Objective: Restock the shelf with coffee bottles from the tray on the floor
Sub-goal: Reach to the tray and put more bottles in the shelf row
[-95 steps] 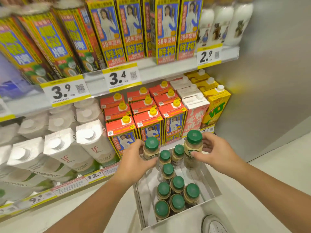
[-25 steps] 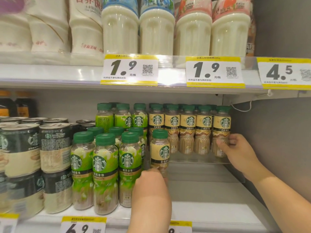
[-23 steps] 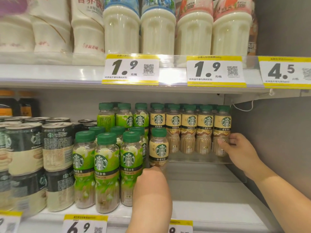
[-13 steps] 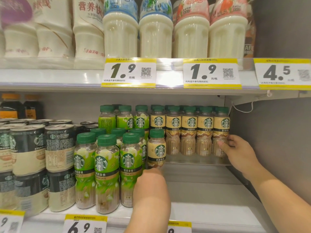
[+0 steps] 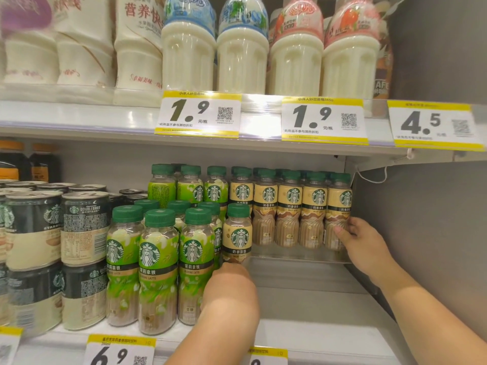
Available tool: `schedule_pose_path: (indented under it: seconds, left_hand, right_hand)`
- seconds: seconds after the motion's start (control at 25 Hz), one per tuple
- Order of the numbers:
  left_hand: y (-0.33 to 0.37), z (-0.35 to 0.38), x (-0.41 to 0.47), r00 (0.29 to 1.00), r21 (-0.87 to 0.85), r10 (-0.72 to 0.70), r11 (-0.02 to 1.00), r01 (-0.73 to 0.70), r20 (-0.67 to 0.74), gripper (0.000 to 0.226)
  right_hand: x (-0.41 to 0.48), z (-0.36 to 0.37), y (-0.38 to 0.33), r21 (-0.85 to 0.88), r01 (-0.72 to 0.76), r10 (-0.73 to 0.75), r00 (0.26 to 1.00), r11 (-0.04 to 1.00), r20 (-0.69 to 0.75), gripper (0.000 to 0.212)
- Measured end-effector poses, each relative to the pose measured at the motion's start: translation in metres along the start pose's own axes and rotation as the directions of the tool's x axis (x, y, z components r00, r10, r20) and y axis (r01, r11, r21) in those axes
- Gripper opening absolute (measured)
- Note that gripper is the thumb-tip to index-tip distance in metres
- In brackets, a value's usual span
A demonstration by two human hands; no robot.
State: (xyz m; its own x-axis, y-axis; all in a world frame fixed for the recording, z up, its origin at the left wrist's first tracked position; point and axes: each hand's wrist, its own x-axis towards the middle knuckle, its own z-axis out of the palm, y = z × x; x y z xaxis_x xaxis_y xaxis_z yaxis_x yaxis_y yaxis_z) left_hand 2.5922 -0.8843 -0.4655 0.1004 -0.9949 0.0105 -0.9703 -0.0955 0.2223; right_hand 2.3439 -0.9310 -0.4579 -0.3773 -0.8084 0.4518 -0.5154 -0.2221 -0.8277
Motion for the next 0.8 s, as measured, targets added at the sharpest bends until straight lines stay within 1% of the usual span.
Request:
schedule_pose_path:
  seconds: [0.12, 0.24, 0.32, 0.4, 0.44, 0.52, 0.68, 0.8]
  left_hand:
    - [-0.003, -0.002, -0.003, 0.999, 0.048, -0.001, 0.999, -0.001, 0.042, 0.043]
    - [-0.006, -0.010, -0.012, 0.996, 0.083, 0.066, 0.994, -0.071, 0.059, 0.044]
    - [-0.013, -0.015, -0.026, 0.992, 0.063, 0.123, 0.990, -0.124, 0.022, 0.040]
    - [-0.026, -0.012, -0.044, 0.975, 0.051, 0.212, 0.977, -0.209, -0.066, 0.031]
    - [-0.034, -0.009, -0.053, 0.955, 0.054, 0.269, 0.963, -0.264, -0.126, 0.028]
    - [-0.053, -0.006, -0.068, 0.899, 0.069, 0.372, 0.928, -0.367, -0.229, 0.030]
    - [-0.085, -0.001, -0.082, 0.816, 0.095, 0.500, 0.864, -0.495, -0.291, 0.037]
    - [-0.110, 0.001, -0.089, 0.751, 0.154, 0.589, 0.806, -0.571, -0.300, 0.045]
  right_hand:
    - [-0.006, -0.003, -0.006, -0.053, -0.013, 0.015, 0.999, 0.998, 0.040, 0.038]
    - [-0.019, -0.008, -0.020, -0.106, 0.011, -0.006, 0.999, 0.994, 0.051, 0.043]
    - [-0.033, -0.010, -0.030, -0.160, 0.056, -0.044, 0.996, 0.986, 0.075, 0.045]
    - [-0.049, -0.011, -0.038, -0.286, 0.102, -0.086, 0.994, 0.953, 0.069, 0.046]
    - [-0.056, -0.011, -0.042, -0.354, 0.122, -0.108, 0.992, 0.928, 0.058, 0.047]
    - [-0.070, -0.012, -0.050, -0.466, 0.137, -0.119, 0.991, 0.874, 0.069, 0.050]
    - [-0.116, -0.008, -0.059, -0.637, 0.132, -0.048, 0.988, 0.759, 0.148, 0.063]
    - [-0.160, 0.000, -0.068, -0.716, 0.191, -0.107, 0.981, 0.672, 0.162, 0.071]
